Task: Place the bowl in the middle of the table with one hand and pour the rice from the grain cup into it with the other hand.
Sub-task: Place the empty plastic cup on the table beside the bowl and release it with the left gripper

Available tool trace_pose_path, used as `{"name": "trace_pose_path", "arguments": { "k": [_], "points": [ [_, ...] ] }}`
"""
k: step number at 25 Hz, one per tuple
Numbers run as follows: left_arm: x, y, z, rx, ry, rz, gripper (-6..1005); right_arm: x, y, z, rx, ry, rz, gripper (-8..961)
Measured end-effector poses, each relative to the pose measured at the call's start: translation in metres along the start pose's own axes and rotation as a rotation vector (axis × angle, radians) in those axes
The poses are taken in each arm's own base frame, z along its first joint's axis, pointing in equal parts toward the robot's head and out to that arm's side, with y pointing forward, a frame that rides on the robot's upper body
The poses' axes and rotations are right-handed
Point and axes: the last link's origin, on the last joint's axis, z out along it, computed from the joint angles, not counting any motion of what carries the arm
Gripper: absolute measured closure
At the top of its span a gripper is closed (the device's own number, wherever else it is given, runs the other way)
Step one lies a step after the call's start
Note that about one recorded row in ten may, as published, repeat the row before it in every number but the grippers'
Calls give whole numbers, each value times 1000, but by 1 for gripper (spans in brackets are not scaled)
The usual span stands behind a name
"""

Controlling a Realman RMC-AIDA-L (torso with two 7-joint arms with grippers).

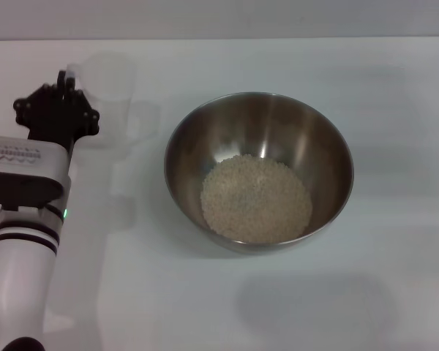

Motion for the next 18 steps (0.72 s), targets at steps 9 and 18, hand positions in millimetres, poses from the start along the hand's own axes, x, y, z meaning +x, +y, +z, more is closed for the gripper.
{"name": "trace_pose_path", "arguments": {
  "k": [9, 18],
  "points": [
    [-27, -1, -1, -45, -135, -142, 975, 1, -1, -2, 5, 6, -2, 460],
    [-30, 1, -3, -62, -154, -143, 975, 2, -3, -5, 11, 11, -4, 459]
  ]
}}
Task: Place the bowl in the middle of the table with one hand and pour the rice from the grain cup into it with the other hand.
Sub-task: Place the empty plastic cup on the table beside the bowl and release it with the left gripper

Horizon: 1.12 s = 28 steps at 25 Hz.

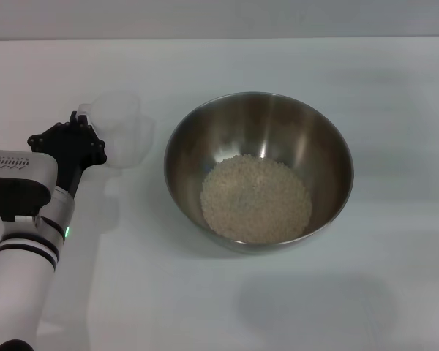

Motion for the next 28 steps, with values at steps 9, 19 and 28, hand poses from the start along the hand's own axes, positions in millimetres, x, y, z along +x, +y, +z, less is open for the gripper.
{"name": "trace_pose_path", "arguments": {
  "k": [9, 19, 28],
  "points": [
    [-4, 1, 0, -10, -22, 2, 975, 1, -2, -2, 4, 7, -4, 458],
    [-7, -3, -11, 15, -10, -13, 756, 1, -2, -3, 4, 9, -5, 458],
    [-15, -8, -47, 52, 28, -29, 749, 2, -5, -4, 16, 13, -7, 457]
  ]
}}
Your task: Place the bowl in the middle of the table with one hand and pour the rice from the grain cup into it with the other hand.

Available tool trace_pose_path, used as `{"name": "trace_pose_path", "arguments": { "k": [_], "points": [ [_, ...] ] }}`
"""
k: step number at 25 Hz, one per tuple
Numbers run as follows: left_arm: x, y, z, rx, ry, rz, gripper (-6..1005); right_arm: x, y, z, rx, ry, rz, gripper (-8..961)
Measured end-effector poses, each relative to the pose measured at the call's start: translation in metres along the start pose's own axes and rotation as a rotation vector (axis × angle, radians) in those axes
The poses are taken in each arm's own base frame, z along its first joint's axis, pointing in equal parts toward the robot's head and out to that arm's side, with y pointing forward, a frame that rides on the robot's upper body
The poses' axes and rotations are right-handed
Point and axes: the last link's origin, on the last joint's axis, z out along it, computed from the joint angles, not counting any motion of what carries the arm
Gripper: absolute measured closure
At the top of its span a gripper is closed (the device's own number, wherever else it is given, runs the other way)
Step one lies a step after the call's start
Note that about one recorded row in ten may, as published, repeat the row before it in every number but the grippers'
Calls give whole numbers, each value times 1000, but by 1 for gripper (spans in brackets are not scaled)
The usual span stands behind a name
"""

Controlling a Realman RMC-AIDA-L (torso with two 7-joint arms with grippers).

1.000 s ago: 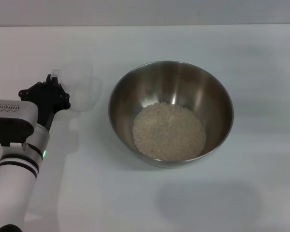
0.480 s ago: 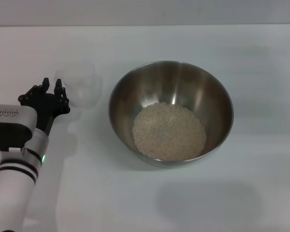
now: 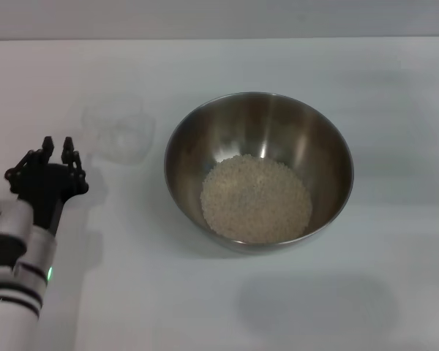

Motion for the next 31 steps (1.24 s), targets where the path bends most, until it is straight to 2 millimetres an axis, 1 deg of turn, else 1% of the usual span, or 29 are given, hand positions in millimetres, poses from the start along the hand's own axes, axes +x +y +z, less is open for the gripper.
{"name": "trace_pose_path", "arguments": {
  "k": [2, 4, 6, 8, 9, 10, 12, 13, 15, 16, 18, 19, 20, 21, 22, 23, 24, 25, 31],
  "points": [
    [1, -1, -8, 1, 28, 7, 748, 0, -1, -1, 4, 2, 0, 457],
    [5, -3, -19, -1, 93, 11, 746, 2, -3, -4, 10, 8, -4, 457],
    [13, -7, -26, -2, 172, -6, 745, 3, -4, -7, 16, 16, -16, 456],
    [13, -7, -26, -2, 172, -6, 743, 6, -4, -11, 22, 23, -33, 456],
    [18, -11, -27, 5, 216, -18, 743, 7, -4, -15, 27, 26, -44, 456],
    [31, -26, -21, 32, 329, -45, 742, 8, -3, -18, 31, 27, -53, 456],
    [38, -31, -16, 40, 373, -62, 657, 11, -2, -25, 40, 33, -61, 456],
    [38, -31, -16, 40, 373, -62, 615, 12, -2, -27, 42, 37, -62, 456],
    [47, -38, -4, 30, 425, -104, 530, 18, -1, -37, 48, 60, -58, 456],
    [47, -38, -4, 30, 425, -104, 488, 18, -1, -37, 48, 60, -58, 456],
    [47, -38, -4, 30, 425, -104, 403, 25, 1, -50, 52, 93, -54, 455],
    [47, -38, -4, 30, 425, -104, 360, 25, 1, -50, 52, 93, -54, 455],
    [51, -41, 3, 19, 442, -115, 318, 31, 4, -59, 35, 128, -62, 455],
    [51, -41, 3, 19, 442, -115, 284, 31, 4, -59, 35, 128, -62, 455],
    [58, -50, 17, 1, 469, -111, 249, 34, 5, -62, 23, 145, -67, 455],
    [58, -51, 19, -5, 471, -114, 215, 39, 8, -68, -3, 178, -78, 455],
    [59, -51, 20, -11, 473, -115, 181, 39, 8, -68, -3, 178, -78, 455],
    [59, -51, 21, -12, 473, -113, 179, 42, 9, -72, -13, 192, -83, 455],
    [59, -50, 23, -13, 464, -115, 167, 42, 9, -74, -15, 198, -87, 455]
  ]
}}
